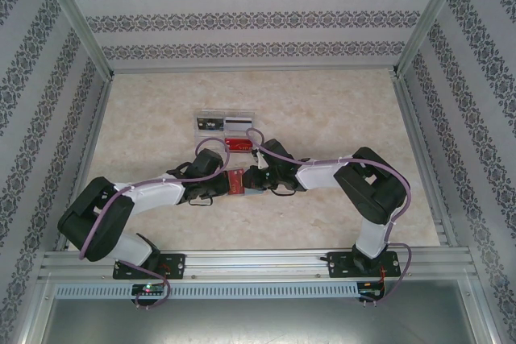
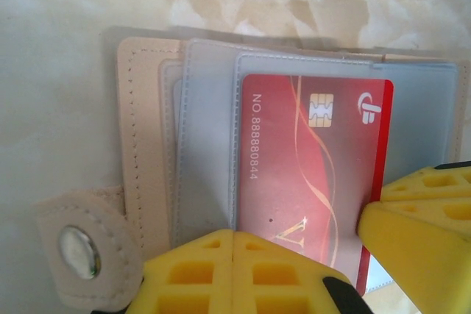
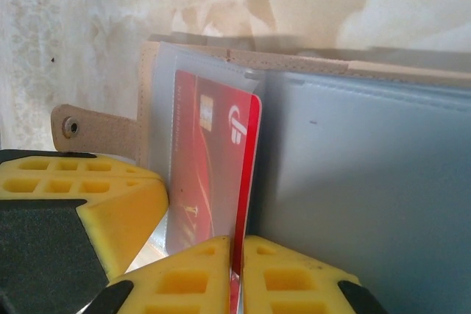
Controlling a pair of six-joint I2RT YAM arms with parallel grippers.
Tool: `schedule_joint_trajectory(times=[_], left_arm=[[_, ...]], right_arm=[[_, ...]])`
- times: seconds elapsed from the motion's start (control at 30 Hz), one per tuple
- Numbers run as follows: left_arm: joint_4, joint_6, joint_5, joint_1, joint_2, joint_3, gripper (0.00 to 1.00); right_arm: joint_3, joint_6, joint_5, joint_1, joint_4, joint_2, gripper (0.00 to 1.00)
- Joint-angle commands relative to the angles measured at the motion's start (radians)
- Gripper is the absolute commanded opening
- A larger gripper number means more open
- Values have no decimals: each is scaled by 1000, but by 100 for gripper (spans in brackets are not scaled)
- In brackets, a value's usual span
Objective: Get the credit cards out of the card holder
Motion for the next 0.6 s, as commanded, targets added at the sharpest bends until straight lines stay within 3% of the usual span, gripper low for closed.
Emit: schedule_joint_trajectory(times=[0.0,0.07,0.2,0.57], left_arm=[[-69,1,-47,0,28,10,0],[-74,-1,-51,0,33,10,0],[-72,-2,-47,0,41,12,0],[-68,-1,-43,0,41,11,0]], right_arm=[[5,-14,-13,-8,5,5,14],[0,-12,-12,-9,5,4,21],[-15,-9,-16,-17,14,-5,23],[-34,-3,-24,-24,35,-15,19]])
